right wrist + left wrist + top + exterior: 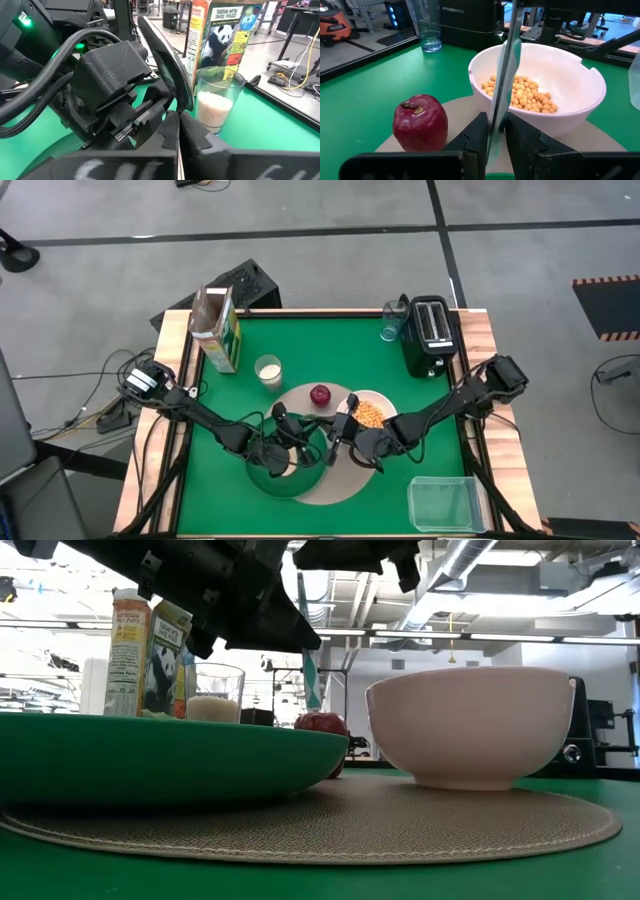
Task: Arrange a breakfast setting
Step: Put the white green spoon to the right of the white bowl on the table
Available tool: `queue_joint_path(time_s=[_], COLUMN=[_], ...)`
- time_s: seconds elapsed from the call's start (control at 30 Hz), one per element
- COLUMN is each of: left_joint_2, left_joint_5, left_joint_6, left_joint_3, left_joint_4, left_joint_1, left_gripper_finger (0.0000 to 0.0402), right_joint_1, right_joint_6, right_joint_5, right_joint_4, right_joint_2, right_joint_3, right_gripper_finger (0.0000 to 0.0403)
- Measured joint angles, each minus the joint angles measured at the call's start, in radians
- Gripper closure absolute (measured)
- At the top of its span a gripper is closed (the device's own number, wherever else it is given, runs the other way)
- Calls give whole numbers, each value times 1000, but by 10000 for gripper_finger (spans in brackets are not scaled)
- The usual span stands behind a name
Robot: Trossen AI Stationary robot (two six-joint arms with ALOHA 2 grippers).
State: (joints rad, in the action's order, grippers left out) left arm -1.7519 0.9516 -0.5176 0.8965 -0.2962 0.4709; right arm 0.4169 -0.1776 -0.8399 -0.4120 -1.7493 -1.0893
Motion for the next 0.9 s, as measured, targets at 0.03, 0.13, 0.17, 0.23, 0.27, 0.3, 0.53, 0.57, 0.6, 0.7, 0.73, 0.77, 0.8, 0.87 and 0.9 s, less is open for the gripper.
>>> queue_joint_path(time_s=[0.03, 0.13, 0.17, 0.23, 0.27, 0.3, 0.53, 0.57, 0.6, 0.7, 0.73, 0.77, 0.8, 0.87, 0.9], left_joint_2=[0, 0, 0, 0, 0, 0, 0, 0, 0, 0, 0, 0, 0, 0, 0], left_joint_5=[1, -2, -6, -16, -20, -22, -31, -31, -31, -31, -31, -31, -31, -31, -31], left_joint_6=[7, 19, 19, 20, 20, 20, 43, 45, 50, 54, 55, 59, 62, 65, 65], left_joint_3=[0, 0, 0, 0, 0, 0, 0, 0, 0, 0, 0, 0, 0, 0, 0], left_joint_4=[0, 0, 0, -2, -2, -2, -2, -2, -2, -1, 0, 0, 0, 0, 0], left_joint_1=[0, 0, 0, 0, 0, 0, 11, 12, 13, 12, 11, 11, 12, 13, 13], left_gripper_finger=[348, 342, 339, 335, 333, 330, 317, 314, 311, 304, 303, 302, 302, 301, 301], right_joint_1=[0, 0, 0, -2, -3, -3, -4, -4, -4, -5, -5, -5, -5, -5, -5], right_joint_6=[0, 3, 3, 3, 4, 4, 9, 12, 13, 14, 14, 10, 7, 5, 5], right_joint_5=[1, 0, 0, 2, 2, 3, 2, 2, 2, 10, 15, 23, 26, 27, 27], right_joint_4=[2, 16, 17, 19, 19, 19, 20, 19, 19, 24, 27, 31, 35, 40, 40], right_joint_2=[0, 1, 1, 1, 1, 1, 1, 1, 1, 1, 1, 1, 1, 1, 1], right_joint_3=[0, 0, 0, 0, 0, 0, 0, 0, 0, 0, 0, 0, 0, 0, 0], right_gripper_finger=[389, 393, 393, 394, 394, 394, 395, 395, 395, 395, 395, 396, 396, 396, 395])
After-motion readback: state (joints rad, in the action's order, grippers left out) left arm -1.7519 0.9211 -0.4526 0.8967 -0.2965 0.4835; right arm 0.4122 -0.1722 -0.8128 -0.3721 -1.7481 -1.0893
